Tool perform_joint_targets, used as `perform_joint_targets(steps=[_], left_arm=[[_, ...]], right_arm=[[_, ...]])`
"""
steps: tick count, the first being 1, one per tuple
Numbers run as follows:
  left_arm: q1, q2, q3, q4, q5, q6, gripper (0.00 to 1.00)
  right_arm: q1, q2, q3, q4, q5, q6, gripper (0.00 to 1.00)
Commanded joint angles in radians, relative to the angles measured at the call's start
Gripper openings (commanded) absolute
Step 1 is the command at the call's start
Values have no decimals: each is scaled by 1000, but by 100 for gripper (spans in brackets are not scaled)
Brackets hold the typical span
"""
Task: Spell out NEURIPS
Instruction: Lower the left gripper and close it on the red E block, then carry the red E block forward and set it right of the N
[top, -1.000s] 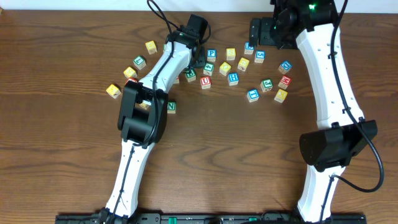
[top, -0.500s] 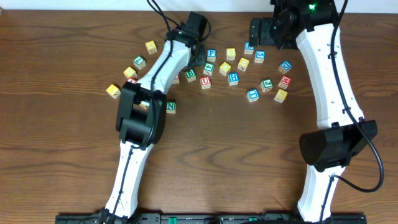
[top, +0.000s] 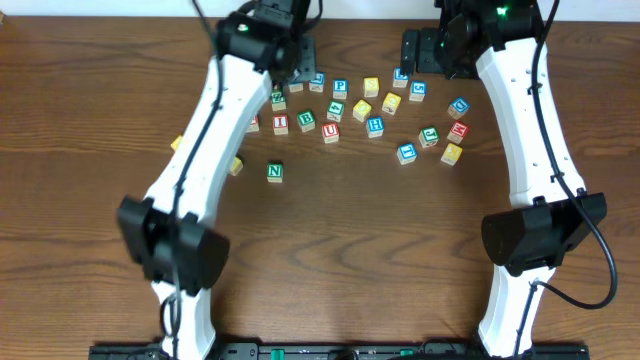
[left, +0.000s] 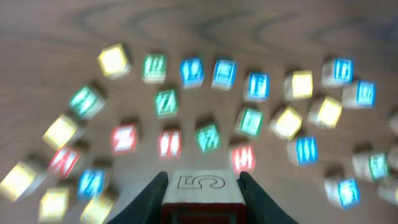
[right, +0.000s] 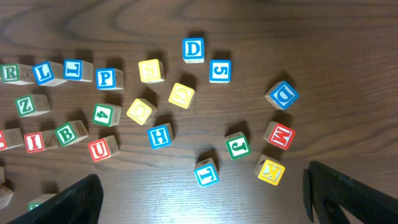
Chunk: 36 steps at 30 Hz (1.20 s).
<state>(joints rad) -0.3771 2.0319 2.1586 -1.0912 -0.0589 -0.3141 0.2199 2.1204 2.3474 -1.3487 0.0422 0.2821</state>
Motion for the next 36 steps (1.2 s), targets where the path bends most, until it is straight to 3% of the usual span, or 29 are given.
perform_joint_targets(steps=[1, 6, 13, 25, 36], left_arm=[[-8, -27, 0, -111, 0, 3, 31], [-22, -8, -25, -241, 33, -24, 31], [-66, -4, -212, -183, 52, -45, 30], [-76, -4, -607, 169, 50, -91, 27], [-76, -4, -809, 422, 47, -76, 28]], right_arm=[[4, 7, -1, -2, 12, 10, 99], [4, 7, -1, -2, 11, 10, 99], [4, 7, -1, -2, 12, 10, 99], [4, 7, -1, -2, 11, 10, 99], [4, 7, -1, -2, 12, 10, 99]])
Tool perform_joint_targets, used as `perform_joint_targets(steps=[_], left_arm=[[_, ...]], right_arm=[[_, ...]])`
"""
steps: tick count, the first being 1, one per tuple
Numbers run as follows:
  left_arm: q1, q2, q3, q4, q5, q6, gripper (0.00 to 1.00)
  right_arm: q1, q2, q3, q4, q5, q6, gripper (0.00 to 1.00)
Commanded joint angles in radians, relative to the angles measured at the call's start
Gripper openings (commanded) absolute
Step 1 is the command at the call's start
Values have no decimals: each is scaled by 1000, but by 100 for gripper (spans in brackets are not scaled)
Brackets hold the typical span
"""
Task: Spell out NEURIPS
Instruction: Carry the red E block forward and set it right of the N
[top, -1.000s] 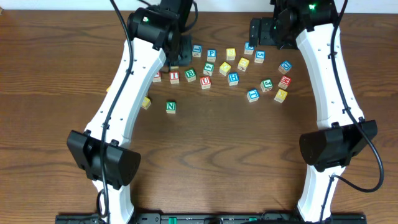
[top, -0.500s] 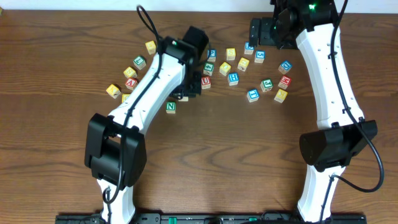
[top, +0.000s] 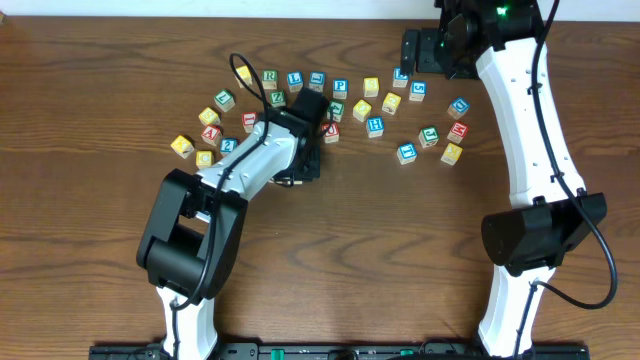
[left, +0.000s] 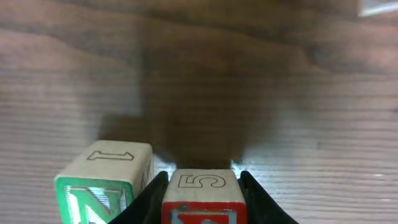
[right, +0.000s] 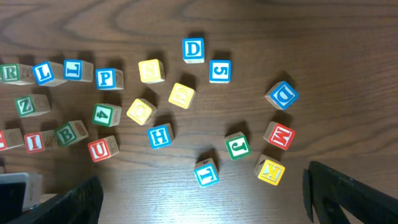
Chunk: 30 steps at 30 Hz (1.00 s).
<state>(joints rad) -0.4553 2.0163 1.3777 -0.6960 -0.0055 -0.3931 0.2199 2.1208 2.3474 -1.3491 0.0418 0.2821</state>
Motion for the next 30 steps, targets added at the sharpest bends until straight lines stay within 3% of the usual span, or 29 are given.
perform_joint_targets(steps=[1, 6, 10, 24, 30], left_arm=[[2, 11, -34, 34, -6, 5, 28], [2, 11, -37, 36, -7, 7, 28], [2, 11, -37, 44, -10, 6, 36], [2, 11, -36, 55, -14, 7, 37], [6, 11, -31, 63, -14, 63, 36]], right_arm=[[5, 7, -1, -2, 12, 10, 99], [5, 7, -1, -2, 12, 10, 99], [5, 7, -1, -2, 12, 9, 99], [5, 7, -1, -2, 12, 10, 99], [5, 7, -1, -2, 12, 9, 99]])
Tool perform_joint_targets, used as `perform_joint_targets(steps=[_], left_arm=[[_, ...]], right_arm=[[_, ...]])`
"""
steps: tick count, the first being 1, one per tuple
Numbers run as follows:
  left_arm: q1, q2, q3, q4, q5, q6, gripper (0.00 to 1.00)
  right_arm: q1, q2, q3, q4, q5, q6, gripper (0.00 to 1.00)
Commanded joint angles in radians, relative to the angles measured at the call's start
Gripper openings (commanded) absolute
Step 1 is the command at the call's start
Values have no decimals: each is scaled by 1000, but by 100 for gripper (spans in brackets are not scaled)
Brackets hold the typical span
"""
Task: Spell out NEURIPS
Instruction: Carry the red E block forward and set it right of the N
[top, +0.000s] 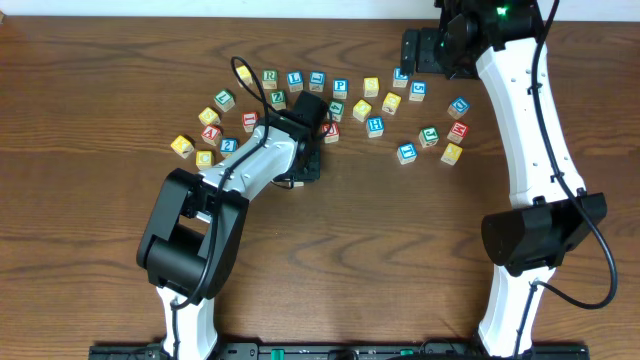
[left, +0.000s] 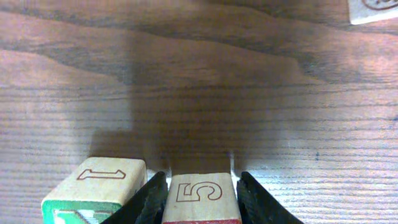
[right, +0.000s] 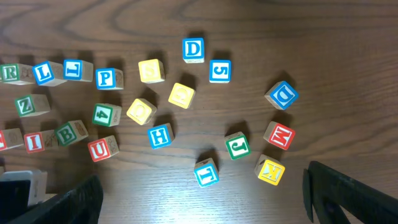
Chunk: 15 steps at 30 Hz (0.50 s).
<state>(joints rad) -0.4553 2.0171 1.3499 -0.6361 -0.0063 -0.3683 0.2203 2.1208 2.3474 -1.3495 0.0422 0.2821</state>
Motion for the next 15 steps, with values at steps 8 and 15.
perform_joint_targets(steps=[8, 15], left_arm=[[23, 11, -3, 17, -13, 58, 36], [23, 11, -3, 25, -13, 57, 35]], right_arm=[[5, 7, -1, -2, 12, 10, 99], [5, 7, -1, -2, 11, 9, 99]])
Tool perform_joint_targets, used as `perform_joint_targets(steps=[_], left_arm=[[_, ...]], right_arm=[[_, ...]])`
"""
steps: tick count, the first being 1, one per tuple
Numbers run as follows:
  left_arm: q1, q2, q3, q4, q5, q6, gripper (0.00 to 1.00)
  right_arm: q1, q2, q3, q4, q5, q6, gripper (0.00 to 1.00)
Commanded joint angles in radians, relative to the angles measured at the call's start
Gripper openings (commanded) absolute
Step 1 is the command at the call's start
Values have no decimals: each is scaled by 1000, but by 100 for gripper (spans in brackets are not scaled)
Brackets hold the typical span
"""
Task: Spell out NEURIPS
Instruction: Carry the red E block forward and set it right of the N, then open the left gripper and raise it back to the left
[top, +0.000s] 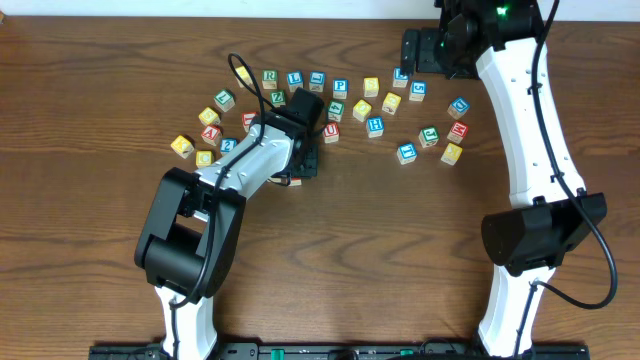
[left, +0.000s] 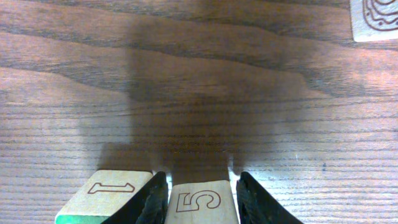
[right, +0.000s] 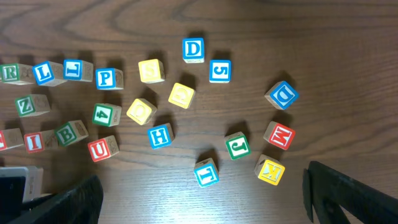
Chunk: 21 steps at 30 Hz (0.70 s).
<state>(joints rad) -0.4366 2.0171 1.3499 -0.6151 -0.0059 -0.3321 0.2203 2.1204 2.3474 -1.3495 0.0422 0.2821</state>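
Note:
In the left wrist view, a wooden block showing a pale face marked 5 (left: 200, 202) sits between the fingers of my left gripper (left: 200, 178), which is shut on it. It rests low on the table, side by side with the green-edged N block (left: 106, 194), whose visible face is marked 1. In the overhead view the left gripper (top: 305, 160) covers both blocks. The red U (right: 99, 149), blue P (right: 107, 78), red I (right: 34, 141) and green R (right: 9, 73) lie in the scatter. At the back of the table my right gripper (right: 205, 205) hangs open and high.
Loose letter blocks form an arc across the back of the table (top: 380, 105), with several more at the left (top: 205, 140). D (right: 193, 49), H (right: 160, 135), J (right: 236, 145), M (right: 279, 135) and K (right: 270, 169) lie under the right gripper. Bare wood (top: 330, 250) fills the front.
The left wrist shifted slightly toward the back. The 5 block now sits lower in its view and its red face no longer shows. The right arm has not moved.
My left gripper held the 5 block high over the scattered blocks while the N block stood alone in front. Then the gripper was down at the table with the block beside the N. It has stayed there, still shut on it.

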Motion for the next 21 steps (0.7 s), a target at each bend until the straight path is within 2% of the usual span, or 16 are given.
perform_joint_targets(steps=[1, 16, 21], left_arm=[[4, 11, -3, 5, -13, 21, 36], [4, 8, 77, -19, -13, 26, 36], [6, 8, 122, -19, -14, 70, 36]], right_arm=[[5, 7, -1, -2, 12, 10, 99], [5, 7, -1, -2, 12, 10, 99], [5, 7, -1, -2, 12, 10, 99]])
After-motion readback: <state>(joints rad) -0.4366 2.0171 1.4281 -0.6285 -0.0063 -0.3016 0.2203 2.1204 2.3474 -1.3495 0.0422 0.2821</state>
